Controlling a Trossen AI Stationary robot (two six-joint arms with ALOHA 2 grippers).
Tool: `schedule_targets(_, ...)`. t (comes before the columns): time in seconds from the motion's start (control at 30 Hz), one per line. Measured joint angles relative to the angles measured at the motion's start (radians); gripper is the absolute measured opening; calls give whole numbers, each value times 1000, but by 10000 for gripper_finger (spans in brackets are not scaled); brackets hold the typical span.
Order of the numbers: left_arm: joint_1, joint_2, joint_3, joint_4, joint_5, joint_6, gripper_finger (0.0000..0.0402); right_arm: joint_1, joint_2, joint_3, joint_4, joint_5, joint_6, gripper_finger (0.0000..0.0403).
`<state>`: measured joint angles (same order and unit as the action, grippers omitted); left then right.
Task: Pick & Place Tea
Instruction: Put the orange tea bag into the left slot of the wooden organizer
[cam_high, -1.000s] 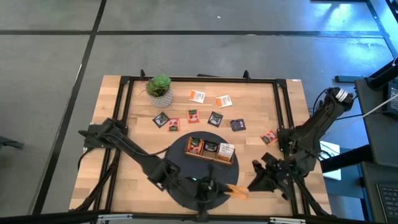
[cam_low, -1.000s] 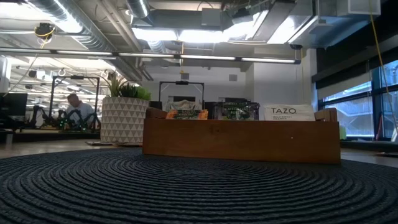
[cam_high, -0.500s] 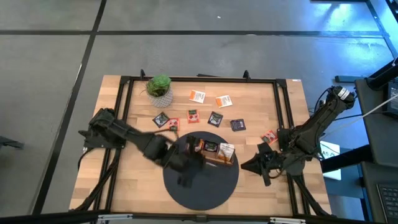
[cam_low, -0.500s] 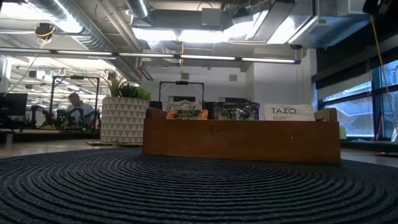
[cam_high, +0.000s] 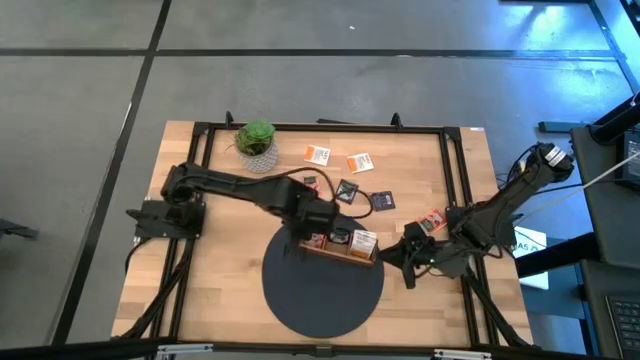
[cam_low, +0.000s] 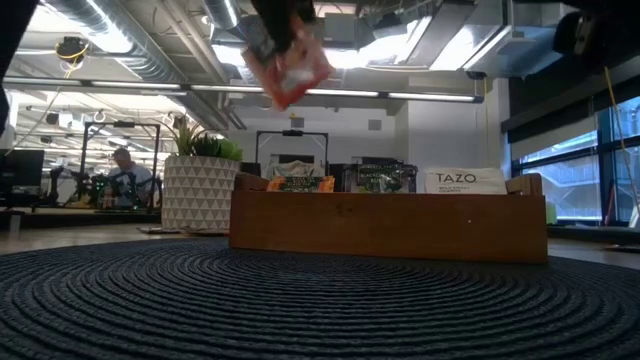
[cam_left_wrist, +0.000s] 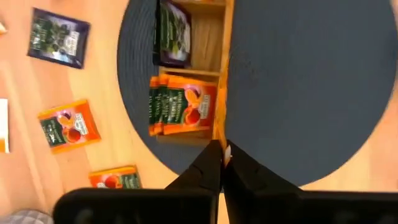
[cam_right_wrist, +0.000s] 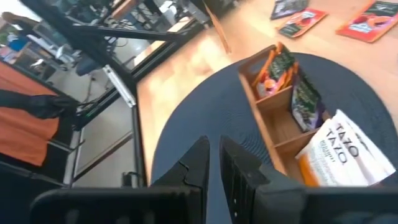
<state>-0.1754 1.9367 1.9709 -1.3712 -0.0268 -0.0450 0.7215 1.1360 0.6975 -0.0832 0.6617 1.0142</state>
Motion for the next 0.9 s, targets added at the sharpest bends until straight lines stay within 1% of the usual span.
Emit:
schedule_targets(0.17,37,71,-1,-50,19,121,3,-35,39,0,2,0,29,42)
schedule_targets(0.37,63,151,-1,-92,20,216,3,-67,85,0,4,0,65,42)
schedule_targets(0.57,67,196,-1,-95,13,224,3,-82,120,0,9,0,108,42)
schedule_targets(0.73,64,190,-1,-90,1,222,3,-88,140,0,11,0,108,42)
schedule_targets(0.9,53,185,58,-81,-9,216,3,-89,145,0,11,0,108,42)
